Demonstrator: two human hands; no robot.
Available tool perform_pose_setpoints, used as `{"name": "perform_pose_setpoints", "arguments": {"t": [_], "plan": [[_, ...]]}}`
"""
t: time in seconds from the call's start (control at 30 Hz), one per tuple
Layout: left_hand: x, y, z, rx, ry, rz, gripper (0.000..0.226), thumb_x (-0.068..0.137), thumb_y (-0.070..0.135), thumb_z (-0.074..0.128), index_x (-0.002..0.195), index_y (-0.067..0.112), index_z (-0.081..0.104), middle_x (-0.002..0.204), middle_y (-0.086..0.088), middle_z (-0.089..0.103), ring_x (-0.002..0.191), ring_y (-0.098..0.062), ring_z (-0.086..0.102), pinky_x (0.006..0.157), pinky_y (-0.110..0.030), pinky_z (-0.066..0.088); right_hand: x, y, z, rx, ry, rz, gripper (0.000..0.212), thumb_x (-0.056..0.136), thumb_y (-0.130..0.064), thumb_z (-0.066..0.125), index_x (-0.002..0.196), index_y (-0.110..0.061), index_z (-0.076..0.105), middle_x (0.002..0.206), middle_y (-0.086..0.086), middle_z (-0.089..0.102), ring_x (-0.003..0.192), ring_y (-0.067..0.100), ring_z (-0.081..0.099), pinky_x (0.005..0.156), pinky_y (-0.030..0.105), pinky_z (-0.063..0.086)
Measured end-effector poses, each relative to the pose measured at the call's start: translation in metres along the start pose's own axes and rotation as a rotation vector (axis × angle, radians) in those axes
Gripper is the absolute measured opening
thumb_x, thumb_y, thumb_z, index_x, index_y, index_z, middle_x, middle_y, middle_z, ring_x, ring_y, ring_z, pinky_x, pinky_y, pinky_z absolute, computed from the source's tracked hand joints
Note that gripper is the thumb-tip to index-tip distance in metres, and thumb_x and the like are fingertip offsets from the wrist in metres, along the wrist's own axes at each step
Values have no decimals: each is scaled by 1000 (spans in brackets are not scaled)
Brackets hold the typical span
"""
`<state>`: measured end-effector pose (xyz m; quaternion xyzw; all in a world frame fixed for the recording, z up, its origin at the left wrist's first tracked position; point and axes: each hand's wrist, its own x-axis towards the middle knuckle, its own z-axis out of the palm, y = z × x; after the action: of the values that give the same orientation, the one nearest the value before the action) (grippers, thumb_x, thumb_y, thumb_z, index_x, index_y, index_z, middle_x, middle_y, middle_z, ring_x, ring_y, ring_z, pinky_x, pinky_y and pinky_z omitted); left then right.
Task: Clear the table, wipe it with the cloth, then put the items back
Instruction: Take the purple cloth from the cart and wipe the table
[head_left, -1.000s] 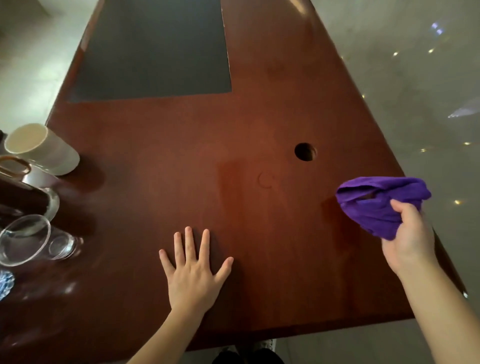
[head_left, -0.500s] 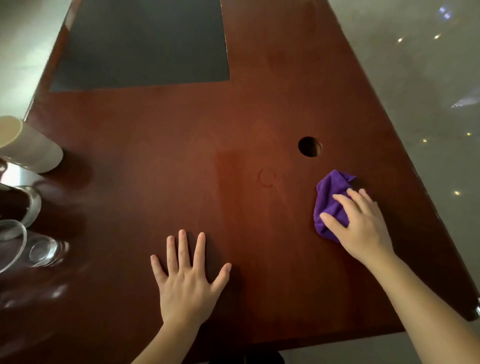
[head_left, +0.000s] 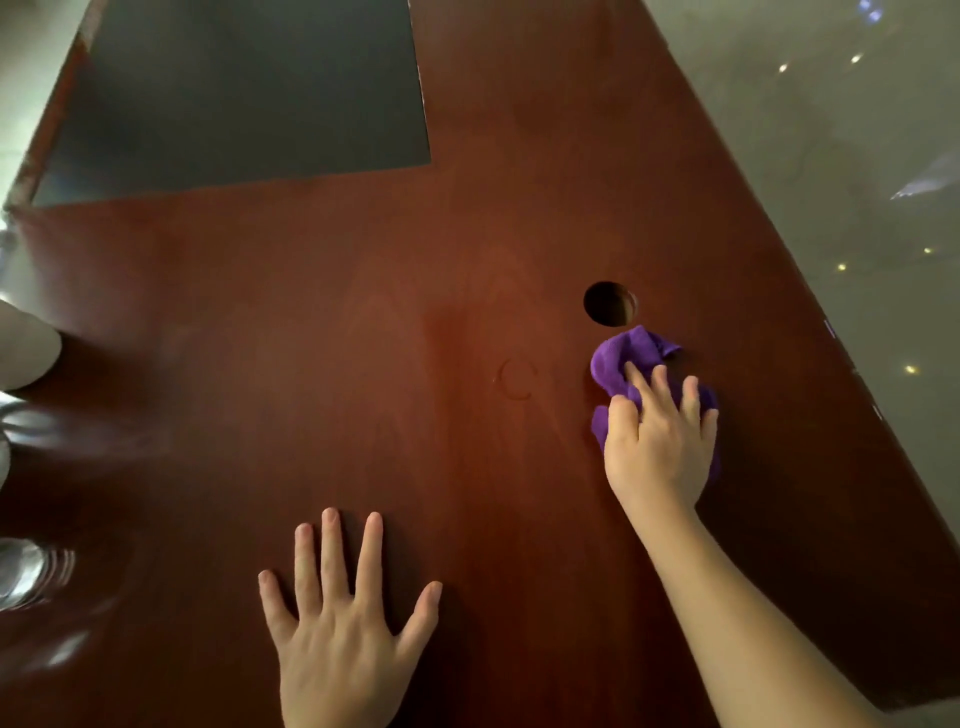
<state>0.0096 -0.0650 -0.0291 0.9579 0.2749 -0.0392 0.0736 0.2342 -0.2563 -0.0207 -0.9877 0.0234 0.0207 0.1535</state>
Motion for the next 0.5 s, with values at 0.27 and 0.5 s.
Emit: {"name": "perform_pose_setpoints", "arguments": {"t": [0.27,0.5], "plan": [[-1,0,-3,12,-14,20,85,79,73,38,145,20,46,156,-17,32,146,-35,23,112,-67,17,9,-83,23,53,-84,54,62,91,-58,3,148,-48,23,162,-4,17,149,36,-1,113,64,-6],[0,-1,-5,24,-13,18,84,78,70,40,143,19,50,154,-18,36,144,-36,29,110,-68,22,-9,-152,41,-31,-148,-227,53,89,-61,23,139,-53,40,161,-4,22,145,46,1,107,70,-7]]}}
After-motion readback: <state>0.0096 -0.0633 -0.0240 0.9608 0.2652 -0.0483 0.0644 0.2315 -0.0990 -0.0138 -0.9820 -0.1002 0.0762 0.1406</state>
